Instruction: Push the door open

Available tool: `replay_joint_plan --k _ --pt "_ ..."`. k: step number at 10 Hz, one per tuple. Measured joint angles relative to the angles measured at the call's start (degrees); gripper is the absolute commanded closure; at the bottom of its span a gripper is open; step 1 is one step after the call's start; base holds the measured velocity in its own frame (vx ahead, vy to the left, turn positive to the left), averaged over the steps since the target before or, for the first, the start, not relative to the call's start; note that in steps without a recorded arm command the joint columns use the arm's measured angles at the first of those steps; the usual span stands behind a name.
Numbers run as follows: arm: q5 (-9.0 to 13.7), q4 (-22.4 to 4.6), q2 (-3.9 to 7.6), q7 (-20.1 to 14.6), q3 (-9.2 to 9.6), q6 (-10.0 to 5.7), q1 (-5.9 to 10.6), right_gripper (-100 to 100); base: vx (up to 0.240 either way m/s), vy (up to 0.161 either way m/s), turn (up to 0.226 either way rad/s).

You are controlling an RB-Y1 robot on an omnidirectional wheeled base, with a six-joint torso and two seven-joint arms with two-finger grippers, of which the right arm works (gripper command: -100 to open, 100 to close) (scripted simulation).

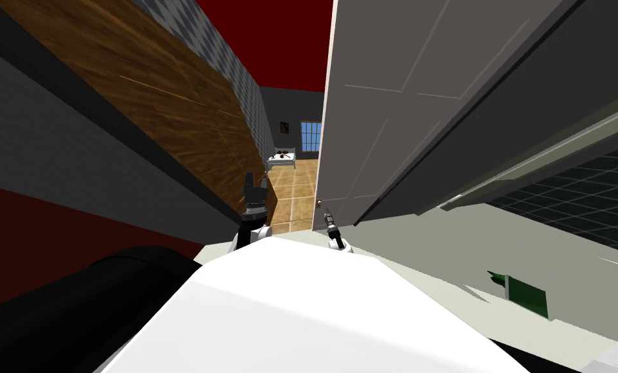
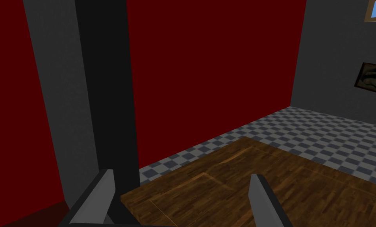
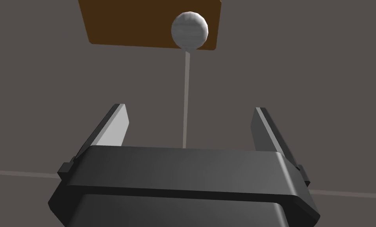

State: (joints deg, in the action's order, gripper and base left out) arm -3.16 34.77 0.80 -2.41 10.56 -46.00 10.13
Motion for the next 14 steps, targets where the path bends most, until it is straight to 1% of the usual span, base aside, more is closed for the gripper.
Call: replay_joint_plan --k 1,2,3,4,5,6,7,12,14 --pt "0.1 -0.1 0.42 0.0 -0.11 0.06 0.11 -100 0.193 0.082 0.027" --pt "0.1 0.0 0.54 0.1 -0.22 0.10 0.10 -100 0.204 0.069 0.023" --pt "0.2 -0.3 0.40 0.2 -0.36 -0.06 0.22 -100 0.192 0.053 0.025" --pt "0.3 -0.9 -0.05 0.3 -0.54 -0.34 0.45 -100 0.207 0.040 0.033" --pt "0.3 0.3 -0.72 0.3 -0.51 0.16 -0.16 -100 0.195 0.052 0.028" --pt "0.3 0.1 -1.50 0.2 -0.57 0.04 -0.20 -100 0.072 0.025 -0.011" --pt "0.3 0.0 -1.59 0.2 -0.55 -0.19 -0.25 100 -0.015 -0.004 0.008" --pt "0.3 0.0 -1.51 0.2 -0.55 0.13 -0.22 100 -0.012 -0.004 0.002" --pt "0.4 -0.1 -1.31 0.3 -0.69 0.27 -0.47 100 0.107 0.050 -0.015"
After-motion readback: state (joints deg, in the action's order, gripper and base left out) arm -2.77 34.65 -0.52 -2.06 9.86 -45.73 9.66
